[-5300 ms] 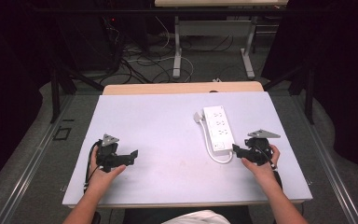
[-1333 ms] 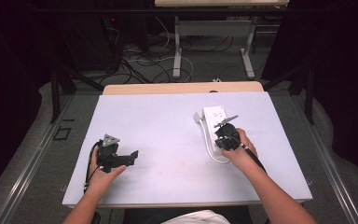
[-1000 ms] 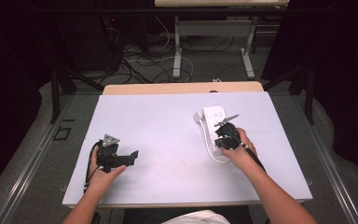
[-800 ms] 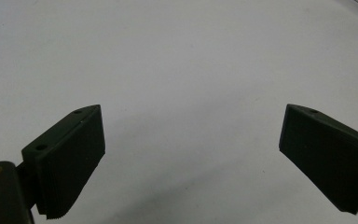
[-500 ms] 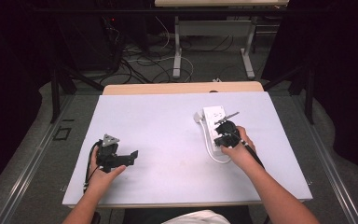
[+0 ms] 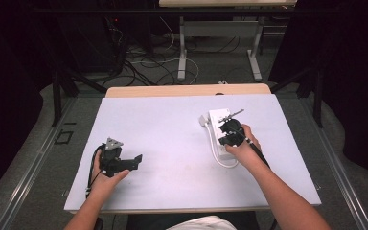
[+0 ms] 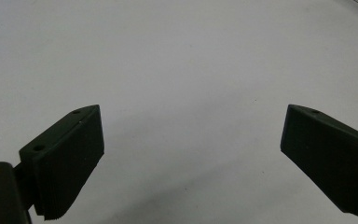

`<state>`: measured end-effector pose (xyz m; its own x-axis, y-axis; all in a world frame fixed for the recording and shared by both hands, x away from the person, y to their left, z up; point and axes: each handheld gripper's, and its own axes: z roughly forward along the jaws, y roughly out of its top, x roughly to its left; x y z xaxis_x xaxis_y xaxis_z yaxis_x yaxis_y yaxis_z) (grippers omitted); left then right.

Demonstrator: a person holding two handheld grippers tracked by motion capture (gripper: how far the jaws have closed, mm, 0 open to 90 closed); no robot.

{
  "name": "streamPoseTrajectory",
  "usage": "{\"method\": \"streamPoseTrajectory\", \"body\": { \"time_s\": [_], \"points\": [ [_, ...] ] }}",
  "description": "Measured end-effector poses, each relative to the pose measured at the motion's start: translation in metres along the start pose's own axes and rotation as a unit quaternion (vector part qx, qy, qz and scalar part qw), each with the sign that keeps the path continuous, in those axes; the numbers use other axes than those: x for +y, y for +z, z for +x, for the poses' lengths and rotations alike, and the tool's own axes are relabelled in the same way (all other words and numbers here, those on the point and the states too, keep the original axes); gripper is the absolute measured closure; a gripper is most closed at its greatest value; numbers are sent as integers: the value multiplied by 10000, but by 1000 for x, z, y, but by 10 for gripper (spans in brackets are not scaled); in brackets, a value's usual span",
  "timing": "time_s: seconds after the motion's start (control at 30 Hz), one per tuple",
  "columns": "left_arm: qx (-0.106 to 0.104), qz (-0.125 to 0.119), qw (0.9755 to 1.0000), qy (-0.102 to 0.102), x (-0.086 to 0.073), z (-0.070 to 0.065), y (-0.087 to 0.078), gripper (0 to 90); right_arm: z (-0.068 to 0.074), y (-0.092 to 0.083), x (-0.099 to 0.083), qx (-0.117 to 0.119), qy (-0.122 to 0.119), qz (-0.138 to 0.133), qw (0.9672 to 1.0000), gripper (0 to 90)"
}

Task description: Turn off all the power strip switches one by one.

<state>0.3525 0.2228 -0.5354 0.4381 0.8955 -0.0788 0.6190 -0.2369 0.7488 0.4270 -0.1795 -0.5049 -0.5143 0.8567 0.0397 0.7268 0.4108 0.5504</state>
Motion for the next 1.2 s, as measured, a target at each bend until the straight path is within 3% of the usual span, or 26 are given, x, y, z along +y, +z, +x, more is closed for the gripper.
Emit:
{"method": "streamPoseTrajectory", "body": {
  "time_s": [0.33,0.8,1.2],
  "points": [
    [-15,25,10000,24,0,-1,1,38,-3,5,13,-97,90,71,9999,885],
    [-66,31,10000,54,0,-2,3,4,3,12,31,-181,-76,110,9997,872],
    [-68,14,10000,9,1,-1,3,3,-2,20,38,-220,86,188,9995,873]
  ]
}}
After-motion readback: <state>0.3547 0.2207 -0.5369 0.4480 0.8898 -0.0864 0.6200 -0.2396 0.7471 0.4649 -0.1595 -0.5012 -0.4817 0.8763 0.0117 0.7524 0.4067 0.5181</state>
